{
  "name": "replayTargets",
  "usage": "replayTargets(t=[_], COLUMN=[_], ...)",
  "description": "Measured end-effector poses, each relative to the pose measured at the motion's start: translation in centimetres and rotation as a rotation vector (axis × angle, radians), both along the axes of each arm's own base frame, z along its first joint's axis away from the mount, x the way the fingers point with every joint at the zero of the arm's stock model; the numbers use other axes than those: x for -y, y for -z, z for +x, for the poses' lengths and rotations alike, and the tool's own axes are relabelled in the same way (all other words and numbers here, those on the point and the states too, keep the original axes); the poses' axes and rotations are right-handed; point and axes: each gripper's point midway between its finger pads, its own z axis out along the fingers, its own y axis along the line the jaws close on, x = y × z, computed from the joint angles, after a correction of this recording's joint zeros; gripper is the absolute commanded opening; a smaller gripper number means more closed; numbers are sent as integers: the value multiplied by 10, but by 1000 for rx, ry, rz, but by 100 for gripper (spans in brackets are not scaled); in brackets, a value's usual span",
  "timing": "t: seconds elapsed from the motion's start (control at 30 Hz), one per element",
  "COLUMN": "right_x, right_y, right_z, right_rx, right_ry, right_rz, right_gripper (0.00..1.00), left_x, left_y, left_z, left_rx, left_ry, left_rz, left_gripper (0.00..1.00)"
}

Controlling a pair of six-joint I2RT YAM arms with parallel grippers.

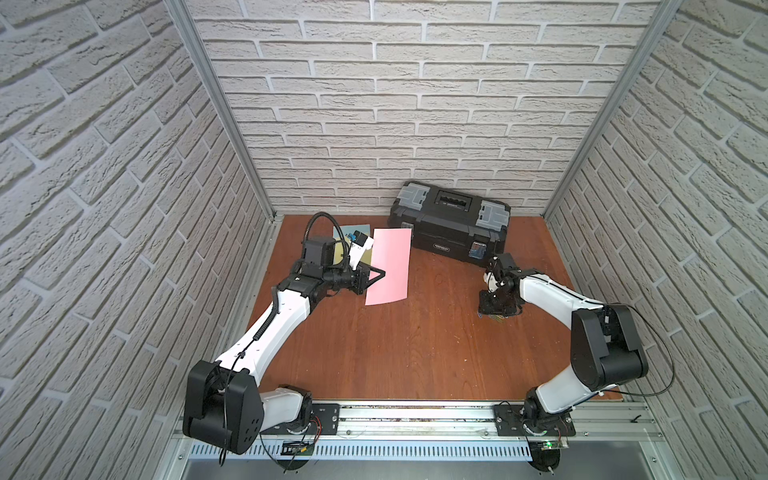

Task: Unclip the paperclips from the documents
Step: Place the document at the document.

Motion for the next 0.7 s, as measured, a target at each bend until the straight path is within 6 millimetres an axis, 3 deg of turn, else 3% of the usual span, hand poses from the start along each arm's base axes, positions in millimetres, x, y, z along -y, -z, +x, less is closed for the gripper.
replayTargets(t=[0.4, 0.7], right_x=[-11, -24], right_y=[-13, -19], right_z=[6, 12], right_rx=[52, 79], right_ry=[-9, -23], right_rz=[67, 140], right_gripper=[52, 57], left_x=[-57, -63], left_y=[36, 82], left_z=[59, 107], left_rx=[-112, -293], left_ry=[-267, -304], left_rz=[88, 60], left_gripper=[0, 0])
